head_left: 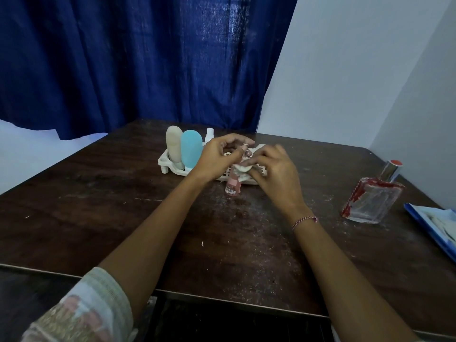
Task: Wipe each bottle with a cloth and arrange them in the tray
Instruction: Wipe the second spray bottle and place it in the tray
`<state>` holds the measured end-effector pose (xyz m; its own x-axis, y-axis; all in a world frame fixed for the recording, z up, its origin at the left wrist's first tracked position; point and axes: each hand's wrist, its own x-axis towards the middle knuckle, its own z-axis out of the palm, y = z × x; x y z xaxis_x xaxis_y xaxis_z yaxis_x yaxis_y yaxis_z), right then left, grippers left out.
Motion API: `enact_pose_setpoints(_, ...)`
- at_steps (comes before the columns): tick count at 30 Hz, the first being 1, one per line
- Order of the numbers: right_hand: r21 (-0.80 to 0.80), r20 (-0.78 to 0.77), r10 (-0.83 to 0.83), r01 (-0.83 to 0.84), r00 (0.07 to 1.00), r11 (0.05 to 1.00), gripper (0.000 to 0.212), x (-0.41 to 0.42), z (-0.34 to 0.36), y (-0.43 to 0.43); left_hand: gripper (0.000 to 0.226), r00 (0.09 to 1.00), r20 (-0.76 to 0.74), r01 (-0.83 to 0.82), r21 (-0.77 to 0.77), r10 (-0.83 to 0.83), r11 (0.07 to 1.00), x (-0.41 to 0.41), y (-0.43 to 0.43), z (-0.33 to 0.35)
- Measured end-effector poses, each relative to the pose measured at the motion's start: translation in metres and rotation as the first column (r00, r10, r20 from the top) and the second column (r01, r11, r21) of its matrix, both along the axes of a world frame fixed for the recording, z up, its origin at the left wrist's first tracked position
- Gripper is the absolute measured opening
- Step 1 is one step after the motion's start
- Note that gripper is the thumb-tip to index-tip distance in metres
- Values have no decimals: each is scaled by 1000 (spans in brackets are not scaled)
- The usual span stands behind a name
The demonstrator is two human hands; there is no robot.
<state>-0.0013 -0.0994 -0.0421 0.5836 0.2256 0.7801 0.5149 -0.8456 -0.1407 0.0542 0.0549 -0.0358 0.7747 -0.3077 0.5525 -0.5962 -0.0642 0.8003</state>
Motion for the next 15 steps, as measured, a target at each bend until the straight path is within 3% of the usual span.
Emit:
enact_pose_setpoints(3,-12,-163,106,-109,981,994,17,2,-3,0,19,1000,-5,-7,3,7,1000,4,0,-1)
enact_pose_setpoints(6,-146,-342,126,-185,931,972,15,1,-7,5,21,999,-39,7,-9,-7,1000,6,0,-1)
enact_pose_setpoints(9,-131,-247,121,-157,962,979,14,1,-7,6,20,997,-63,52,-38,-54,998,6,0,-2)
enact_pose_setpoints(13,83,3,77,-77,997,994,18,1,-1,2,25,991,-93,96,-56,-101,994,3,-2,0)
enact_pose_setpoints(15,113,12,73,-73,997,991,19,1,-1,0,24,989,-97,106,-55,-111,993,2,-4,-1)
